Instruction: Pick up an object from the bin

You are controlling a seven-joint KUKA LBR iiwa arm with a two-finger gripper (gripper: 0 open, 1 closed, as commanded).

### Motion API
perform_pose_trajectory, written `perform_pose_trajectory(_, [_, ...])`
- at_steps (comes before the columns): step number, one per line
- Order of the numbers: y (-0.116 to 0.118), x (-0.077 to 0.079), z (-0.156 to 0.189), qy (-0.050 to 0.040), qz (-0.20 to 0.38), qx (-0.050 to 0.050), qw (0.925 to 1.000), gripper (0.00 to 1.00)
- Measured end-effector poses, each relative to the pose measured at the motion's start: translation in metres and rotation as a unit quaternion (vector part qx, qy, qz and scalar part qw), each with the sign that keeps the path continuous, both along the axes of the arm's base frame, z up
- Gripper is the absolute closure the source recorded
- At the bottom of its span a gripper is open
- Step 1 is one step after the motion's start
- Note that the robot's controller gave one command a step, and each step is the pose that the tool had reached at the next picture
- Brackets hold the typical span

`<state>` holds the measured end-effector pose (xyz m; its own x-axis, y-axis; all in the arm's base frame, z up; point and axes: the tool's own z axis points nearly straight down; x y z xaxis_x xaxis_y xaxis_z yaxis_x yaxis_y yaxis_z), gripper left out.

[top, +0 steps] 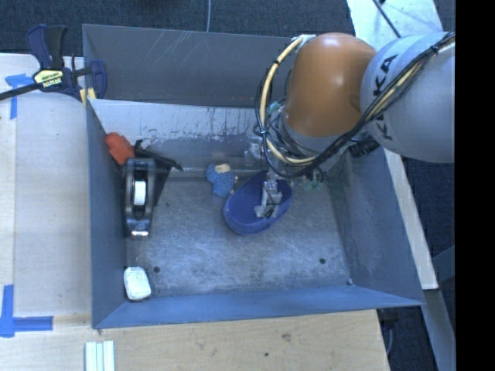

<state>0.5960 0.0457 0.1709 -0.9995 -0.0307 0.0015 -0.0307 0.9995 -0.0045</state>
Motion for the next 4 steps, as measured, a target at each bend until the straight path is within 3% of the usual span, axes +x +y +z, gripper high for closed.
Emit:
perform_pose_trajectory(1, [0.015,-0.039,-0.101,-0.001,0.132,0.003,0.9912,0.0])
perform_pose_trajectory(2, [0.014,-0.038,-0.101,-0.0016,0.13,0.003,0.9915,1.0])
perform_pose_trajectory(3, [0.014,-0.026,-0.009,-0.0065,0.145,0.002,0.9894,1.0])
perform_pose_trajectory(4, [0.022,-0.045,0.076,-0.006,0.15,0.002,0.9887,1.0])
